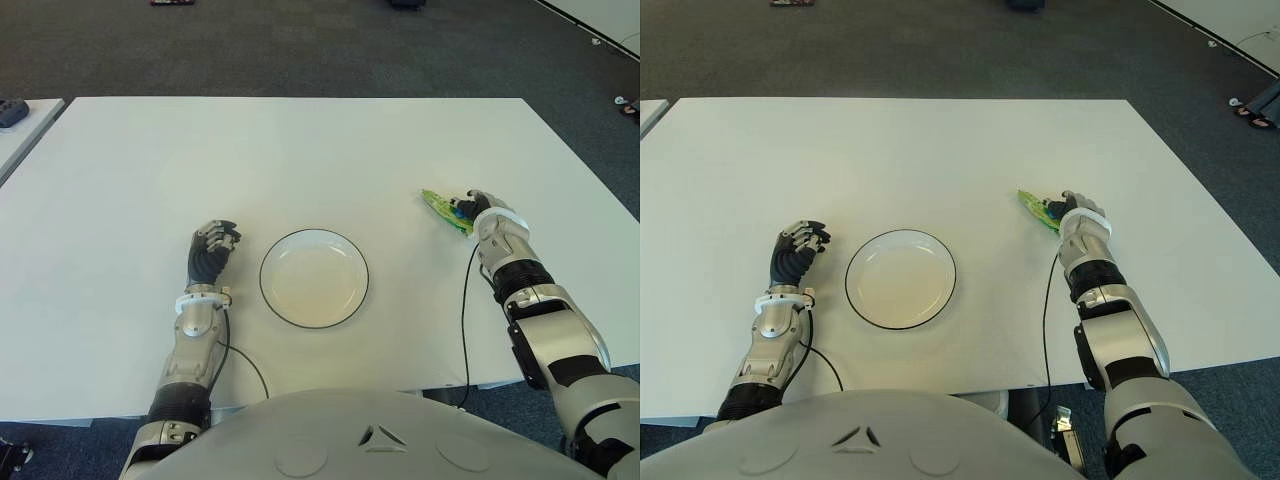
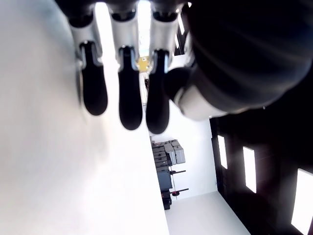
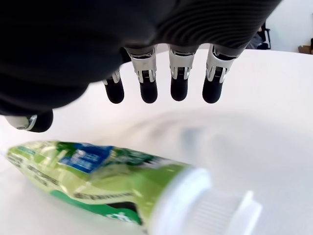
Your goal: Put the toothpaste on the table into the plate.
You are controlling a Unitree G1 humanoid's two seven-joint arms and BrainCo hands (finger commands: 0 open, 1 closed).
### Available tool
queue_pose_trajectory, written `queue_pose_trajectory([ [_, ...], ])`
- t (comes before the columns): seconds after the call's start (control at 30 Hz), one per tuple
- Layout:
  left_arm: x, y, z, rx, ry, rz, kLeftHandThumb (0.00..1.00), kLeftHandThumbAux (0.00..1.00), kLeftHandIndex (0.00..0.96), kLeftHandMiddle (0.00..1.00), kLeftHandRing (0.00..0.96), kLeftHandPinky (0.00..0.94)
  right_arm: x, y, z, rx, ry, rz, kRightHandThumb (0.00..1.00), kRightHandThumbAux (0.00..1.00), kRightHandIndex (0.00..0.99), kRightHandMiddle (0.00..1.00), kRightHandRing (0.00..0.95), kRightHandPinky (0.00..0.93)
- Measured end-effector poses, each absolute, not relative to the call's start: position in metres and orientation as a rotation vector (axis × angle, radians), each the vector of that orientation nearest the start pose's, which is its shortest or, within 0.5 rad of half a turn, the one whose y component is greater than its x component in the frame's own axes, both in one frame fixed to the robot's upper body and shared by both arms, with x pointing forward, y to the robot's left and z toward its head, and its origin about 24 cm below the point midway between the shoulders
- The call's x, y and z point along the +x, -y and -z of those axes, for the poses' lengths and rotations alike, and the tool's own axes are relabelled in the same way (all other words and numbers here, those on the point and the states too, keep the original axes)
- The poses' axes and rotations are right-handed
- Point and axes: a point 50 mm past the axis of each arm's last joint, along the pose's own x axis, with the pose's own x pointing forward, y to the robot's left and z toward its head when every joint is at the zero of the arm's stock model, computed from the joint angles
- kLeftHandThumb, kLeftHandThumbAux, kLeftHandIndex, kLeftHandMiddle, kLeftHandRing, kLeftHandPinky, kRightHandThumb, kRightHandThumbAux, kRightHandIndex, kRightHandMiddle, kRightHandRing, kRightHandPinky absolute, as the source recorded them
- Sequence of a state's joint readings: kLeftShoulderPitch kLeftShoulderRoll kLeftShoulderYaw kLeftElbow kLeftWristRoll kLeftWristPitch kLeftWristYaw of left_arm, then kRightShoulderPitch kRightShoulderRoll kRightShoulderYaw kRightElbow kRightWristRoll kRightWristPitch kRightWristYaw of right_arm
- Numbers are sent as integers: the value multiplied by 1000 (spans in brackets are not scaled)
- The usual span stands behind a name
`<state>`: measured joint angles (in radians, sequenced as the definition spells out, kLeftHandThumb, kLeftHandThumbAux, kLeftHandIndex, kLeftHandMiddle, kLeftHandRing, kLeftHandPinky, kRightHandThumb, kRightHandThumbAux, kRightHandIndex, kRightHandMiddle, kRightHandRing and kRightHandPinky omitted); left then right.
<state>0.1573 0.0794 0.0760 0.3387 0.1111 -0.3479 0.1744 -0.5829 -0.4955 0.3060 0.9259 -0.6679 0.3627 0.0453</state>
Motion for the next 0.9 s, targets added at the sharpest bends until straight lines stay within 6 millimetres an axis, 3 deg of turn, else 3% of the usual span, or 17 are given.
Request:
queue_pose_trajectory([
  [0.5, 196, -199, 32, 204, -132, -239, 706, 720, 426, 516, 506, 485, 330, 281, -11, -1427, -741, -25, 440, 155, 0, 0, 0, 0],
  [0.9, 196, -198, 32, 207, -130, -249, 706, 721, 426, 518, 507, 486, 330, 274, -7, -1462, -722, -65, 492, 152, 0, 0, 0, 0],
])
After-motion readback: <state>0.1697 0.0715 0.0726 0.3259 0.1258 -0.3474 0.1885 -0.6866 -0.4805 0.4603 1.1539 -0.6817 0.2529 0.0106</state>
